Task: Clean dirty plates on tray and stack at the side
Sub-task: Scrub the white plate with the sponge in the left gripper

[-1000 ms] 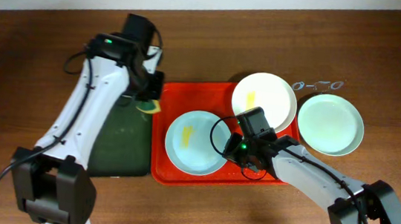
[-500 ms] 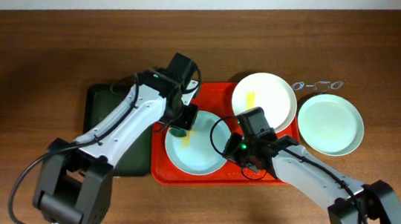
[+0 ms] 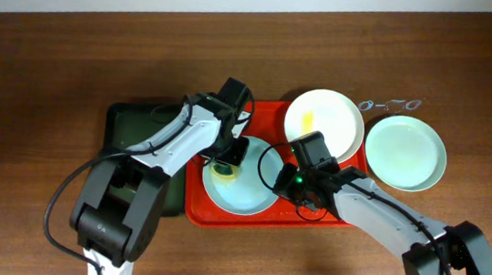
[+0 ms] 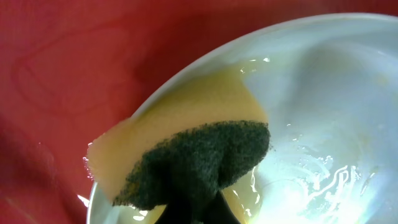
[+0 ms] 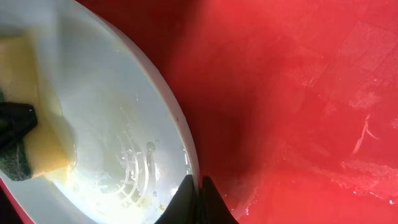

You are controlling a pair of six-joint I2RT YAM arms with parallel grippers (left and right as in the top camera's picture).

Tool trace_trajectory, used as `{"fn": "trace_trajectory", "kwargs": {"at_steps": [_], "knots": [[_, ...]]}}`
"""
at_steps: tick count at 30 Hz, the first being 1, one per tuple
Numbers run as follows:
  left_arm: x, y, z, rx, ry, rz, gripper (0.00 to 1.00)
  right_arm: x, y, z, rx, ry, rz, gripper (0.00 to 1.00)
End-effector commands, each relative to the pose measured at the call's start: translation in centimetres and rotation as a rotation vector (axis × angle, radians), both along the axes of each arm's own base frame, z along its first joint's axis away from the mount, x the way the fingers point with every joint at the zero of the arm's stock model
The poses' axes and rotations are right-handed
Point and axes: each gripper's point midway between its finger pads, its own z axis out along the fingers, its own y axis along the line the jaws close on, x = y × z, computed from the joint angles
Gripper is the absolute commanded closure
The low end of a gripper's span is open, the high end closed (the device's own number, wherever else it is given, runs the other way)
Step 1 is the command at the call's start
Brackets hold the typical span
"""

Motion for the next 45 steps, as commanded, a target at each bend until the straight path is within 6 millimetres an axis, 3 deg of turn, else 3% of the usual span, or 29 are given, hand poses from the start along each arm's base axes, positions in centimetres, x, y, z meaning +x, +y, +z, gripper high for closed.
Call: {"fn": "trace_trajectory", "kwargs": {"at_steps": [1,5,9,11,16,19,24,31,45], "knots": [[-3.8,0.0,-3.5,0.059,0.144,-0.039,1.00,-0.2,0.0,-0.3,-0.010,0.007,-0.003,0.96],[-6.4,-1.9,-2.7,-0.085,0.263,-0.156,1.00,-0.2,0.0,-0.3,-0.009,0.005,-0.003,0.96],[-7.7,-1.8,-1.9,-0.101,0.324,-0.183,1.00,-0.1,0.0,-0.3,-0.008,0.003,-0.004,0.96],[-7.0,-1.9,-0.8,-0.112,0.305,-0.178,1.00,-0.1,0.0,-0.3,-0.008,0.003,-0.003,0.96],[-4.1,-4.0,5.6,-0.250,0.165,-0.184,1.00,-0.1,0.0,-0.3,-0.008,0.004,-0.003,0.96],[-2.5,-3.6,8.3,-0.246,0.063,-0.182,1.00,-0.1,0.0,-0.3,-0.008,0.004,-0.003,0.96],[-0.5,-0.7,7.7,-0.068,-0.033,-0.105,1.00,-0.1,0.0,-0.3,-0.008,0.004,-0.003,0.96],[0.5,-1.2,7.8,-0.083,-0.075,-0.105,1.00,-0.2,0.0,-0.3,-0.009,0.004,-0.003,0.96],[0.2,-1.0,6.9,-0.077,-0.065,-0.105,1.00,-0.1,0.0,-0.3,-0.009,0.004,-0.004,0.96]]}}
